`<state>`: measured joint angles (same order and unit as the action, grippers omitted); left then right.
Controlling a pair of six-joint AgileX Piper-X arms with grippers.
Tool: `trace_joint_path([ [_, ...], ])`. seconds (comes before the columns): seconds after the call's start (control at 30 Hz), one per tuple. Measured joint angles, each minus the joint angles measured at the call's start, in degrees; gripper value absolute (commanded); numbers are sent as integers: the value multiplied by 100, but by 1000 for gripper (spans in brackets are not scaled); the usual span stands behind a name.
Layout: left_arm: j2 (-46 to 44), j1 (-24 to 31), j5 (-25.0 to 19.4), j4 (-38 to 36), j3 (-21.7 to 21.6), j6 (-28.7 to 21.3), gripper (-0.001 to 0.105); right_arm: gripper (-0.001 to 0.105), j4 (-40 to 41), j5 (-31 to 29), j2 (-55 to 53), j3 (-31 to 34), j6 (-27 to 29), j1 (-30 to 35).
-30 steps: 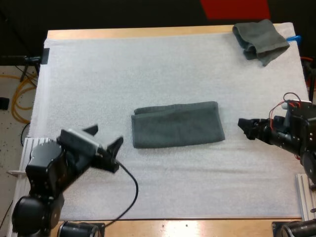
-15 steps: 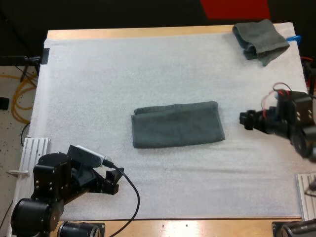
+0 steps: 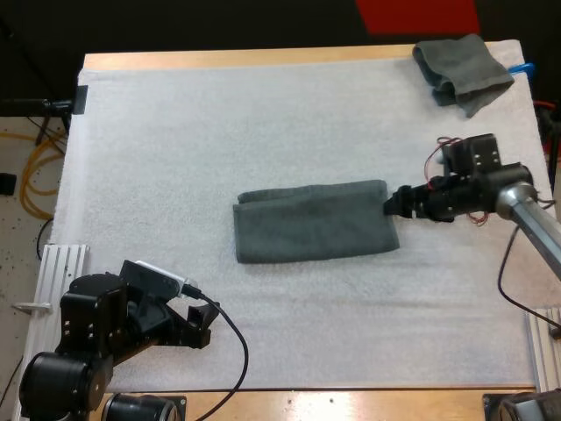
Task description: Pick towel from pile fold and stack
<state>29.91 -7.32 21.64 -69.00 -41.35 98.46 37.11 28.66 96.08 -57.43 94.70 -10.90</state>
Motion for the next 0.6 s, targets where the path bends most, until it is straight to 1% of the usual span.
trace_joint_path([
  [0.2,0,0,0,0,0,2,76,70,-52,487,555,-53,-3,0],
  [0.33,0,0,0,0,0,8,76,70,-101,797,733,-97,-57,0],
  [0.6,0,0,0,0,0,8,76,70,-266,1747,1036,-139,-415,3],
])
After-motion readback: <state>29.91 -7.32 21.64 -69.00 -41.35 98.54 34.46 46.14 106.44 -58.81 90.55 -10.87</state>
